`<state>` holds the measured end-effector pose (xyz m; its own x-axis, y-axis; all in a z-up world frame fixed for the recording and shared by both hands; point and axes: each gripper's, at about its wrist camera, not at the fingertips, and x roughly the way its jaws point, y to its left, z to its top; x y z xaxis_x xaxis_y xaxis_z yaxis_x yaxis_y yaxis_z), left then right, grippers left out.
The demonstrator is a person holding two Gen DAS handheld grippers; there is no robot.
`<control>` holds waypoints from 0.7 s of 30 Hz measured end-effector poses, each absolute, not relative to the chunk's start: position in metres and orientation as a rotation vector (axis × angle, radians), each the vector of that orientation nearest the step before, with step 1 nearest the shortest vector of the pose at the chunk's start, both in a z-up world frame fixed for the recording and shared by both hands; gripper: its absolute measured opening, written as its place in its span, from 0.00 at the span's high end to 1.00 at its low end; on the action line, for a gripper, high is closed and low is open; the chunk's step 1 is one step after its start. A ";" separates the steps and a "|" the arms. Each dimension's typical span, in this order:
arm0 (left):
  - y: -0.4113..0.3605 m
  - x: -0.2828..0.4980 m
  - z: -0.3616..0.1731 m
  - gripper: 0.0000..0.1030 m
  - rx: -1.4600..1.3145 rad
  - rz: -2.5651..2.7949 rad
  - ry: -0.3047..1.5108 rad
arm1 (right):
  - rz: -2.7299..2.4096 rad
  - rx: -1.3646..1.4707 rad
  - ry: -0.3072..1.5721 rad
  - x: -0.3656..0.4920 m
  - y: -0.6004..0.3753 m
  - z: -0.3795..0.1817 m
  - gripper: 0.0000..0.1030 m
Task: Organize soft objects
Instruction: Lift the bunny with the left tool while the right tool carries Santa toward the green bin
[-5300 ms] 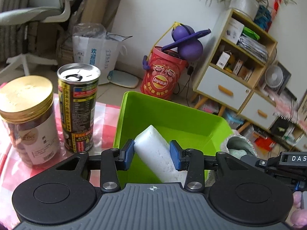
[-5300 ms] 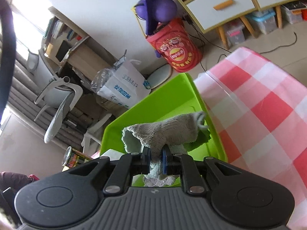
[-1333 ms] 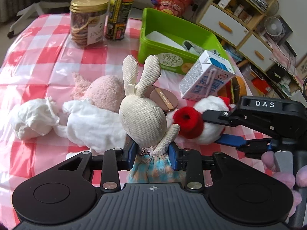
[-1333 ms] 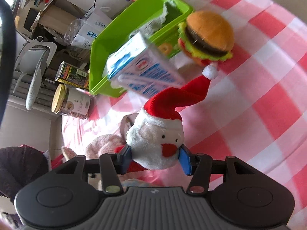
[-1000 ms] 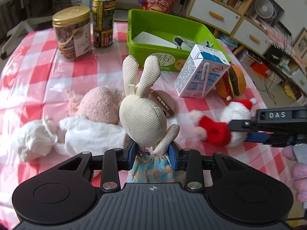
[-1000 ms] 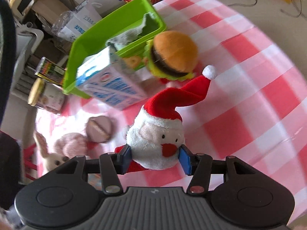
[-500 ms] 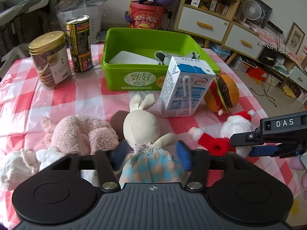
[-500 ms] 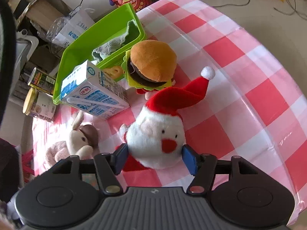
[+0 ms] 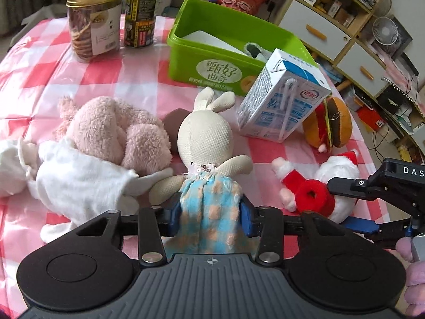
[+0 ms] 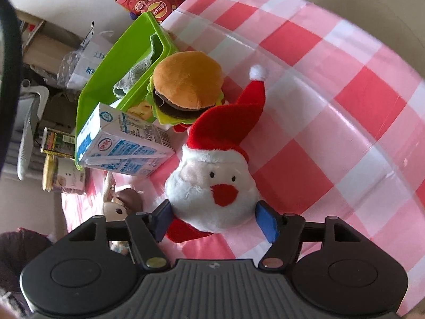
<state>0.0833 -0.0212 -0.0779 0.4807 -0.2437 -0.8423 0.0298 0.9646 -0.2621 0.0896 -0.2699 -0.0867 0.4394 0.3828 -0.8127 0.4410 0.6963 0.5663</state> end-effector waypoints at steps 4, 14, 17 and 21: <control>-0.019 0.082 -0.073 0.65 -0.227 -0.175 1.049 | -0.043 0.850 1.139 0.089 -0.272 -0.083 0.61; -0.009 0.074 -0.042 0.66 -0.241 -0.214 0.970 | 0.007 0.867 1.067 0.079 -0.277 -0.060 0.62; -0.005 0.072 -0.033 0.66 -0.251 -0.219 0.939 | 0.016 0.879 1.038 0.077 -0.279 -0.051 0.62; 0.002 0.071 -0.022 0.66 -0.282 -0.225 0.907 | 0.043 0.901 0.988 0.074 -0.282 -0.036 0.62</control>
<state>0.0711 0.0022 -0.0222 0.5972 -0.3089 -0.7402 0.0726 0.9399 -0.3336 0.0742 -0.2823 -0.0362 0.5799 0.4133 -0.7021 0.3513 0.6506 0.6732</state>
